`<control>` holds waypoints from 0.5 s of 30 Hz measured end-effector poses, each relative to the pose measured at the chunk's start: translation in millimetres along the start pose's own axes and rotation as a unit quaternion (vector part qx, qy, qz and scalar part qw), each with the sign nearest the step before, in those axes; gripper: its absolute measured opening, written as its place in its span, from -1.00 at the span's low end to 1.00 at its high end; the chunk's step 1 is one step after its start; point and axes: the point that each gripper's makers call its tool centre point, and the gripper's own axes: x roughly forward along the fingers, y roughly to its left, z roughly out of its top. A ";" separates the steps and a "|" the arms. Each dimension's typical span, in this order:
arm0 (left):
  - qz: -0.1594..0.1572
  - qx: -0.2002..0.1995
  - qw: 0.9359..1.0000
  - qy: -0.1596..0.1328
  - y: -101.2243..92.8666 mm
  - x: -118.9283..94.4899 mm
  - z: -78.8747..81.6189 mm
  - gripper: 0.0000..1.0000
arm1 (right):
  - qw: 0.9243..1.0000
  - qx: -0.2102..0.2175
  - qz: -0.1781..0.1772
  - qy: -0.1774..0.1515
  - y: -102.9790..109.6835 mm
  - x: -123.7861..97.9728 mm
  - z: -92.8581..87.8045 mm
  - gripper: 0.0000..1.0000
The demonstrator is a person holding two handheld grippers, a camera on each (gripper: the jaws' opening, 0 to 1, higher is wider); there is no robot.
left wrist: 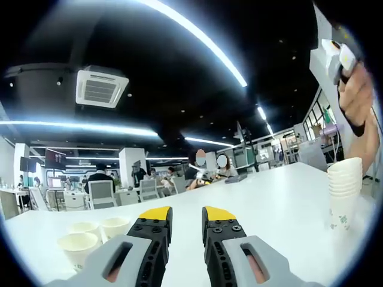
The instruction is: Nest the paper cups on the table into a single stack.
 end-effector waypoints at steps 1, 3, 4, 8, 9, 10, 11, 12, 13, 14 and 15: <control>-0.001 0.000 1.000 0.001 -1.0 -0.3 0.0 -0.58 | 1.000 0.007 0.011 0.020 3.2 9.5 -10.7 0.42; -0.001 0.000 1.000 0.001 -1.8 -0.2 0.1 -0.58 | 0.999 0.015 0.021 0.035 9.4 22.5 -21.2 0.47; -0.001 0.001 1.000 0.002 -1.1 -0.5 -0.4 -0.58 | 0.999 0.014 0.024 0.040 12.1 25.8 -24.1 0.47; -0.004 0.005 1.000 0.003 -10.2 -2.3 0.5 -0.58 | 0.997 -0.009 0.045 0.069 24.3 44.6 -33.4 0.49; -0.005 0.005 1.000 0.003 -10.9 -2.4 0.7 -0.58 | 0.996 -0.011 0.046 0.071 22.7 47.4 -31.6 0.54; -0.004 0.007 1.000 0.004 -15.2 -2.9 1.2 -0.58 | 0.996 -0.014 0.045 0.072 23.4 50.8 -30.5 0.55; -0.003 0.011 1.000 0.007 -18.1 -3.5 0.9 -0.58 | 0.996 -0.017 0.046 0.074 23.9 54.4 -28.2 0.55; -0.004 0.011 1.000 0.007 -18.7 -3.9 0.9 -0.58 | 0.996 -0.018 0.045 0.074 23.9 55.9 -26.6 0.55; -0.003 0.010 1.000 0.007 -19.2 -4.4 1.1 -0.58 | 0.996 -0.021 0.044 0.070 22.9 56.4 -21.8 0.55; -0.002 0.010 1.000 0.006 -23.0 -5.7 2.6 -0.58 | 0.996 -0.023 0.043 0.068 22.6 56.9 -18.0 0.55; -0.001 0.009 1.000 0.006 -21.0 -5.7 2.1 -0.58 | 0.997 -0.027 0.043 0.065 22.2 57.2 -14.5 0.55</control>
